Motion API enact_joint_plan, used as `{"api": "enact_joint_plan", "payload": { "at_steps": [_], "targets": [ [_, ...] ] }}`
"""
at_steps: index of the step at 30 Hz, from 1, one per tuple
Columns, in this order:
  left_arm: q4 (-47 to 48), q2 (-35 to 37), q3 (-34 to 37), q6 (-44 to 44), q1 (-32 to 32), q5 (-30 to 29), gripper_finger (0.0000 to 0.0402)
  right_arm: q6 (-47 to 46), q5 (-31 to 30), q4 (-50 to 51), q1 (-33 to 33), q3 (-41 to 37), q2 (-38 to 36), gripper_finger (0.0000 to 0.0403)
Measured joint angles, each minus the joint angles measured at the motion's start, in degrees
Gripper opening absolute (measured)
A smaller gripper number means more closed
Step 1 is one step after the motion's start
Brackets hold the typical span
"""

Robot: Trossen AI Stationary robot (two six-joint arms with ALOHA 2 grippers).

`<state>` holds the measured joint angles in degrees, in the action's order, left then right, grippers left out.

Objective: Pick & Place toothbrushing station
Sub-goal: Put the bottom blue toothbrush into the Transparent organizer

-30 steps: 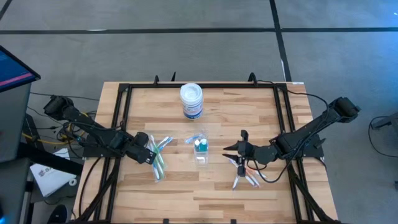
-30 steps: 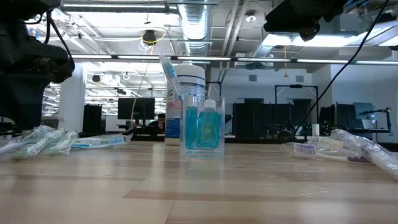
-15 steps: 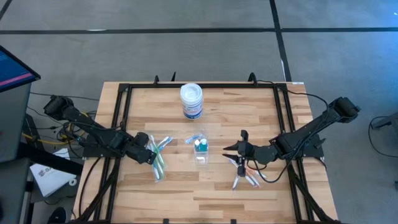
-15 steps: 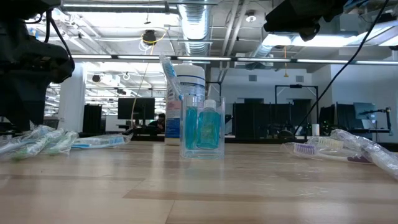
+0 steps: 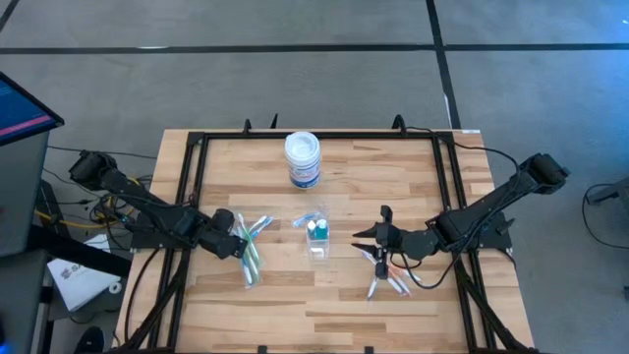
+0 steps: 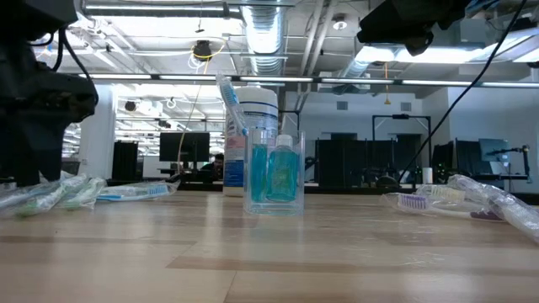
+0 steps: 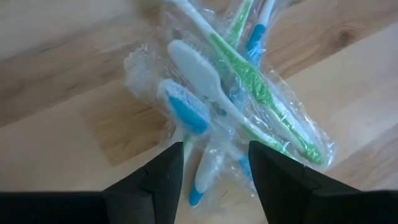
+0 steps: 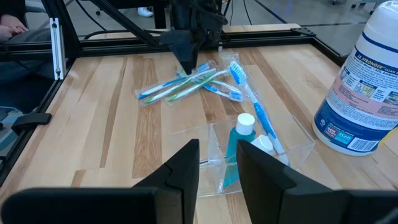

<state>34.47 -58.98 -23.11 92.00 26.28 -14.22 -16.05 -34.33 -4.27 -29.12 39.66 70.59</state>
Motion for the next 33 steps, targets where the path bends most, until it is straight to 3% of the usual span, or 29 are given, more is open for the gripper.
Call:
{"api": "enact_joint_plan", "payload": {
  "at_steps": [8, 22, 33],
  "targets": [
    [-1.7, 0.0, 0.7, -0.1, 0.0, -2.5, 0.0176, 0.0, 0.0, 0.0, 0.0, 0.0, 0.0, 0.0098],
    [-2.0, 0.0, 0.7, -0.2, 0.0, -3.5, 0.0138, 0.0, 0.0, 0.0, 0.0, 0.0, 0.0, 0.0098],
    [-2.2, 0.0, 0.7, -0.2, 0.0, -3.8, 0.0073, 0.0, 0.0, 0.0, 0.0, 0.0, 0.0, 0.0098]
  ]
}}
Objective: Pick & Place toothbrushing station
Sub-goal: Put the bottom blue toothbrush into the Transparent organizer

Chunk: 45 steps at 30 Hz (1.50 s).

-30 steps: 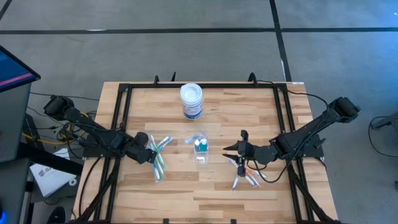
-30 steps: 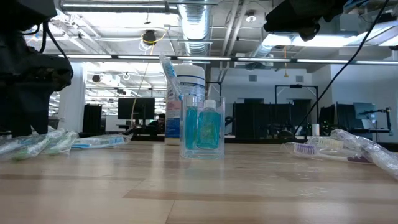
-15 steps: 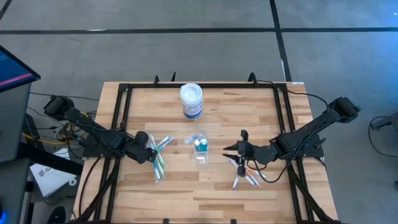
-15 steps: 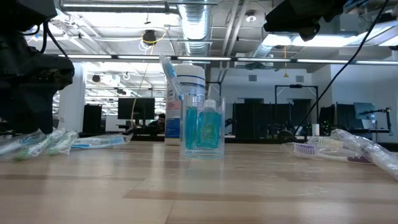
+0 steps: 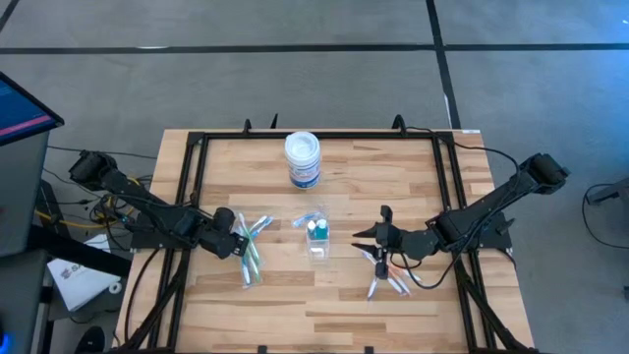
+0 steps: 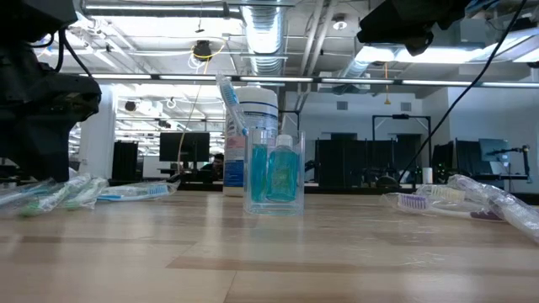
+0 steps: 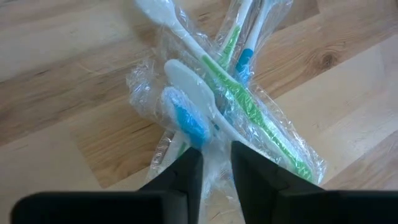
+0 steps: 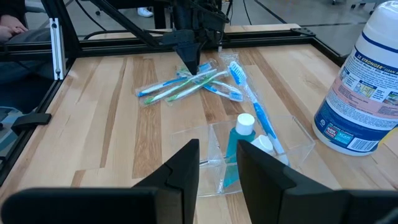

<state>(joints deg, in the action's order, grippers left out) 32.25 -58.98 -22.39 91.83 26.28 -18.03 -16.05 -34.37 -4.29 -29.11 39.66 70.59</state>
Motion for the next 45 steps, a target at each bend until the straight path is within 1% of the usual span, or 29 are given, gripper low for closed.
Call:
{"api": "enact_joint_plan", "payload": {
  "at_steps": [8, 10, 23, 32, 37, 40, 45],
  "targets": [
    [-0.2, 0.0, 0.0, 0.0, 0.0, 0.0, 0.0012, 0.0, 0.0, 0.0, 0.0, 0.0, 0.0, 0.0098],
    [-0.2, 0.0, 0.0, 0.0, 0.0, 0.0, 0.0003, 0.0, 0.0, 0.0, 0.0, 0.0, 0.0, 0.0098],
    [-1.0, 0.5, 0.0, 0.0, 0.0, 0.4, 0.0001, 0.0, 0.0, 0.0, 0.0, 0.0, 0.0, 0.0098],
    [-1.7, 4.3, 0.0, -1.8, 0.0, 0.2, 0.0001, 0.0, 0.0, 0.0, 0.0, 0.0, 0.0, 0.0098],
    [-2.8, 6.3, 0.0, -3.4, 0.0, -2.1, 0.0001, 0.0, 0.0, 0.0, 0.0, 0.0, 0.0, 0.0098],
    [-5.5, 6.8, 0.0, -5.7, 0.0, -3.0, 0.0001, 0.0, -0.1, 0.0, 0.0, 0.0, 0.0, 0.0098],
    [-14.8, 6.9, 0.0, -13.1, 0.0, -4.8, 0.0001, 0.1, -0.1, 0.0, 0.0, 0.0, 0.0, 0.0098]
  ]
}}
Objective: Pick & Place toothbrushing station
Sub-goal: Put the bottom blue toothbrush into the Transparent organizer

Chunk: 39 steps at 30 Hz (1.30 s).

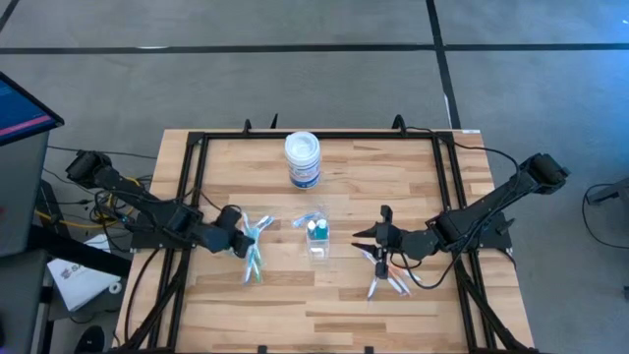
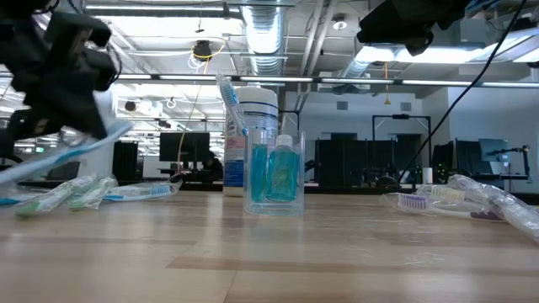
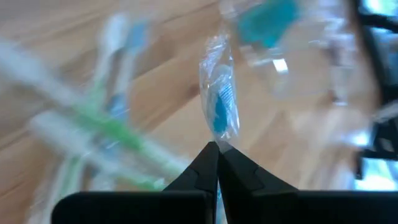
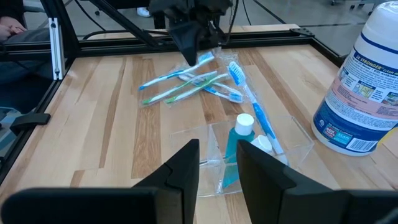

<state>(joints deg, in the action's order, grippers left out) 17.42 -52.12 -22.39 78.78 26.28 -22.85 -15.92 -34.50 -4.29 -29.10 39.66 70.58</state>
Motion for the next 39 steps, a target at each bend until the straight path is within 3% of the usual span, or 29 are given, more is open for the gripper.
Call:
{"api": "enact_joint_plan", "payload": {
  "at_steps": [8, 22, 39],
  "targets": [
    [-11.0, 0.0, 0.0, -11.3, 0.0, -3.0, 0.0001, 0.0, 0.0, 0.0, 0.0, 0.0, 0.0, 0.0098],
    [-20.9, 0.0, 0.0, -24.8, 0.0, -8.8, 0.0001, 0.0, 0.0, 0.0, 0.0, 0.0, 0.0, 0.0098],
    [-43.2, -0.8, 0.0, -47.5, 0.0, -9.2, 0.0001, 0.0, 0.1, -5.6, 3.0, 0.0, 0.0, 0.0098]
  ]
}}
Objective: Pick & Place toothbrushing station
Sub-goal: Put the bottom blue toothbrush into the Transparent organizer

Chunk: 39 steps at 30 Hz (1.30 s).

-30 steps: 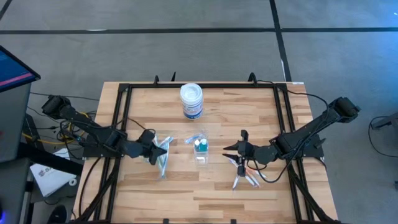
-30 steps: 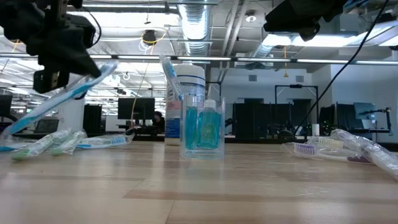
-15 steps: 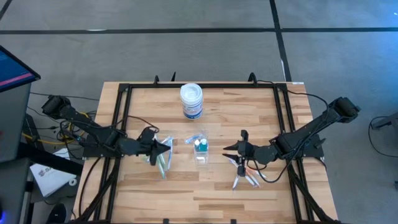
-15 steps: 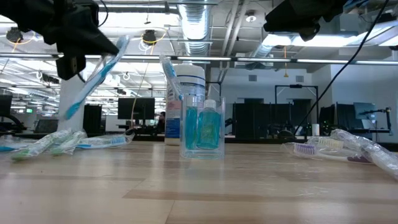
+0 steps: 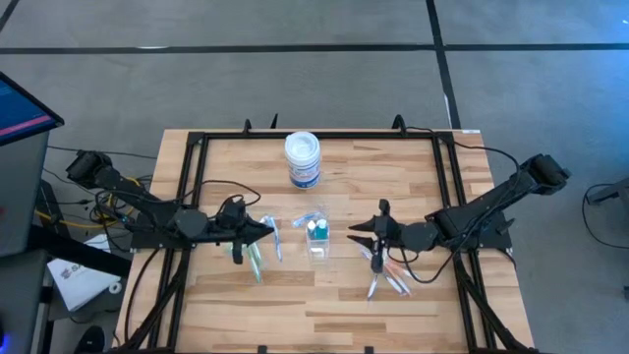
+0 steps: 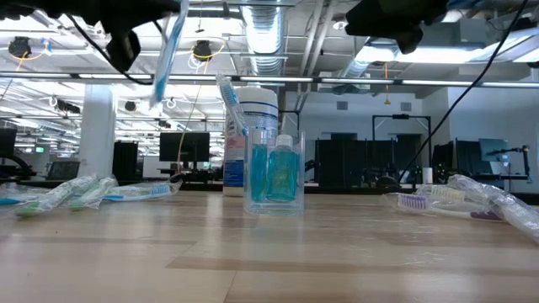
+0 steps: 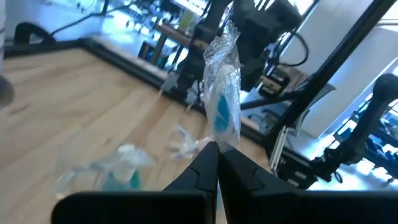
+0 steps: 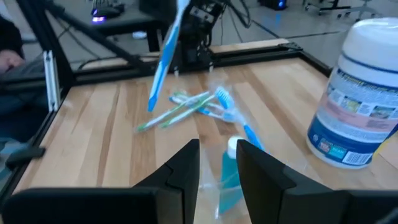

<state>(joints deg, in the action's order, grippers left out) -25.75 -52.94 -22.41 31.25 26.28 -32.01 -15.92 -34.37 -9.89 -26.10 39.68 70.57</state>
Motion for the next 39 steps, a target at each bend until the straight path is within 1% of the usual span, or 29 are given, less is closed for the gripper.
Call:
{"api": "enact_joint_plan", "payload": {
  "at_steps": [3, 8, 12, 16, 19, 21, 24, 28, 31, 36, 39],
  "targets": [
    [-4.1, -1.5, 0.0, -2.3, 0.0, 0.0, 0.0001, 0.2, 0.8, -1.9, 1.4, 0.0, 0.0, 0.0098],
    [-11.1, -6.0, 0.0, -5.7, 0.0, 0.0, 0.0001, 4.3, 8.5, -8.3, 3.6, 0.0, 0.0, 0.0098],
    [-16.9, -9.4, -0.1, -8.6, 0.0, 0.1, 0.0001, 5.4, 9.5, -10.3, 4.5, 0.0, 0.0, 0.0098],
    [-17.3, -12.2, -2.6, -11.2, 0.0, 0.1, 0.0001, 5.4, 11.4, -12.6, 5.6, 0.0, 1.0, 0.0098],
    [-17.6, -14.4, -5.2, -13.9, 0.0, 0.3, 0.0001, 6.8, 15.0, -17.0, 6.5, -0.1, 3.9, 0.0098],
    [-17.6, -15.8, -7.0, -15.8, 0.0, 0.3, 0.0001, 8.0, 17.5, -22.3, 6.9, 0.2, 6.7, 0.0098],
    [-17.9, -17.9, -9.4, -17.7, 0.0, 0.4, 0.0001, 9.1, 18.5, -25.9, 7.5, 0.5, 10.4, 0.0098],
    [-17.7, -20.6, -11.3, -19.5, -0.1, 0.5, 0.0001, 9.1, 20.7, -26.9, 8.0, 3.9, 13.7, 0.0098],
    [-17.8, -22.5, -12.4, -20.4, -0.3, 0.3, 0.0001, 9.1, 22.5, -25.9, 8.4, 6.0, 16.0, 0.0098],
    [-17.7, -24.3, -12.9, -21.1, -0.3, 0.1, 0.0001, 9.1, 25.4, -26.0, 9.0, 9.0, 18.8, 0.0098],
    [-18.1, -24.6, -12.9, -21.2, -0.3, 0.1, 0.0001, 9.1, 25.8, -25.8, 9.4, 9.9, 19.8, 0.0098]
  ]
}}
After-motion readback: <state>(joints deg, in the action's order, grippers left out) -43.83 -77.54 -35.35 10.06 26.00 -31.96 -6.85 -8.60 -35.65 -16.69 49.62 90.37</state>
